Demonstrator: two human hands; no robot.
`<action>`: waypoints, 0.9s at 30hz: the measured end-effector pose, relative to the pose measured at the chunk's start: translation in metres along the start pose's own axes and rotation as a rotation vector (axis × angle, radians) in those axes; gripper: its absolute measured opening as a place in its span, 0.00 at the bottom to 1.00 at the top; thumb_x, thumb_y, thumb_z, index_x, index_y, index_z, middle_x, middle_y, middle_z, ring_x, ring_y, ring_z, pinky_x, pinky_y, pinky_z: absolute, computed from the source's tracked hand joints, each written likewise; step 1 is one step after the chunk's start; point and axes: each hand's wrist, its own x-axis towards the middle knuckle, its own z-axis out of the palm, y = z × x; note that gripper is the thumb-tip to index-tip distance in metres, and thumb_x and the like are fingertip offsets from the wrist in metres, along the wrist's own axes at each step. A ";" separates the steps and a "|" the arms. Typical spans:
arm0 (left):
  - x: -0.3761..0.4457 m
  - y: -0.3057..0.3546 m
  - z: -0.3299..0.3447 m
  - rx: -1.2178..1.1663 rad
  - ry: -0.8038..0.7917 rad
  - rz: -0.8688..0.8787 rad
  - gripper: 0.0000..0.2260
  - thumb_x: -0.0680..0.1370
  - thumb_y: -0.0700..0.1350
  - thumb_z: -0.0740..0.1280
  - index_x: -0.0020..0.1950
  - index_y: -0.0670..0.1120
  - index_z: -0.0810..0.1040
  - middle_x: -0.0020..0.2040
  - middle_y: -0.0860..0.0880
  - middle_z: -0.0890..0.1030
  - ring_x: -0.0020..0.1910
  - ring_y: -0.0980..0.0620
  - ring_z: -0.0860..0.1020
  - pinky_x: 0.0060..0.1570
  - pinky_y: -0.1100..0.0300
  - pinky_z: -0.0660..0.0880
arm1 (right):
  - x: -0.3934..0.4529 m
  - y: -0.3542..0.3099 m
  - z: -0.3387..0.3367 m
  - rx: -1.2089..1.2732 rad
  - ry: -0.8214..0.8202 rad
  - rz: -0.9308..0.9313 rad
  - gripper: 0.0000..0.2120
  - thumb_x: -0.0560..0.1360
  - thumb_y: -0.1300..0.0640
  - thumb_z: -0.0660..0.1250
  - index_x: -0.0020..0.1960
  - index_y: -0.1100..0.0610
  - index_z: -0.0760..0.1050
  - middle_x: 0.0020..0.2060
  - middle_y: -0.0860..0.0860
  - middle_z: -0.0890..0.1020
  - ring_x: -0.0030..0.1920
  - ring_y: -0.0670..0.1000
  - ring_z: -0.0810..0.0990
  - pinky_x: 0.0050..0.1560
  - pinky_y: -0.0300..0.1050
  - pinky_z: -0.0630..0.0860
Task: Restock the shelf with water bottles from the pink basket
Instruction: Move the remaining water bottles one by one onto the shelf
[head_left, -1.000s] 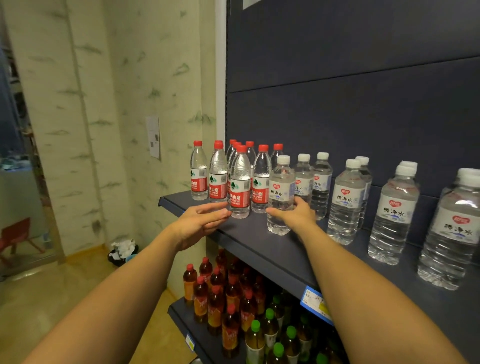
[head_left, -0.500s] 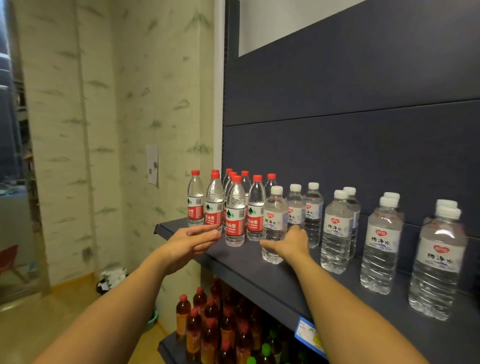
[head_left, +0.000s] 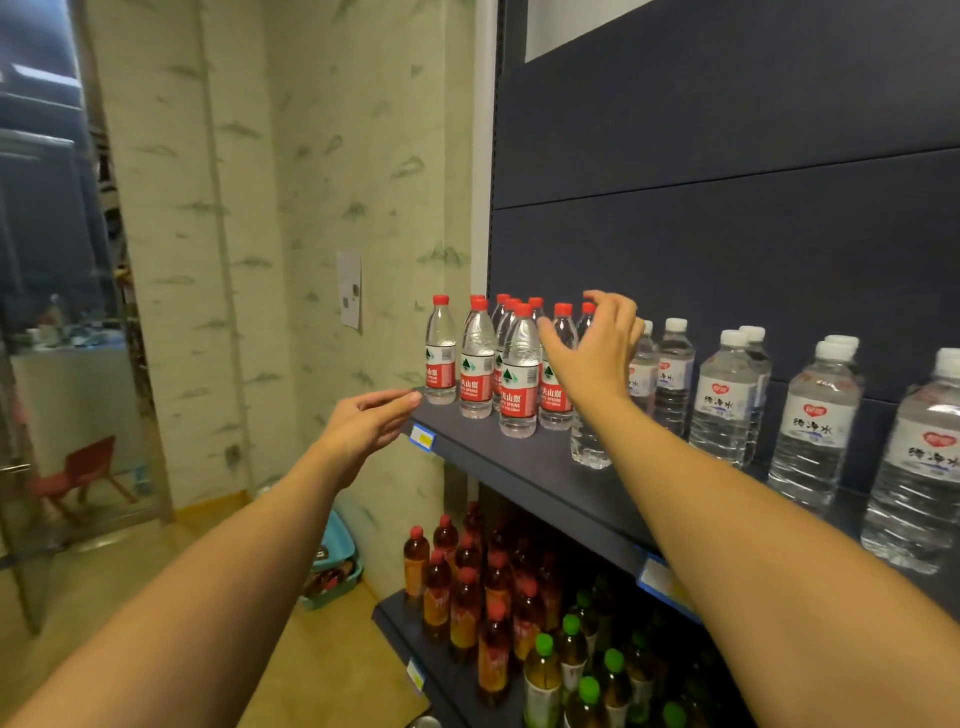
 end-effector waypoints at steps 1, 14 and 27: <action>-0.001 0.001 -0.007 -0.017 0.032 -0.002 0.14 0.69 0.50 0.80 0.52 0.48 0.86 0.49 0.49 0.89 0.57 0.50 0.85 0.67 0.53 0.76 | -0.001 -0.011 0.005 0.032 -0.026 -0.047 0.30 0.73 0.41 0.71 0.68 0.55 0.70 0.65 0.53 0.70 0.64 0.53 0.67 0.62 0.48 0.69; -0.053 0.000 -0.142 0.076 0.308 0.002 0.32 0.65 0.59 0.83 0.64 0.46 0.83 0.60 0.48 0.85 0.65 0.50 0.80 0.69 0.54 0.74 | -0.083 -0.091 0.095 0.296 -0.754 0.031 0.48 0.64 0.29 0.74 0.75 0.54 0.66 0.73 0.52 0.70 0.71 0.53 0.71 0.70 0.54 0.72; -0.119 -0.100 -0.246 0.133 0.487 -0.229 0.26 0.71 0.53 0.80 0.64 0.40 0.83 0.41 0.51 0.88 0.51 0.56 0.80 0.51 0.68 0.76 | -0.226 -0.067 0.205 0.272 -1.090 0.235 0.50 0.64 0.30 0.75 0.76 0.55 0.65 0.73 0.51 0.71 0.72 0.53 0.71 0.70 0.52 0.71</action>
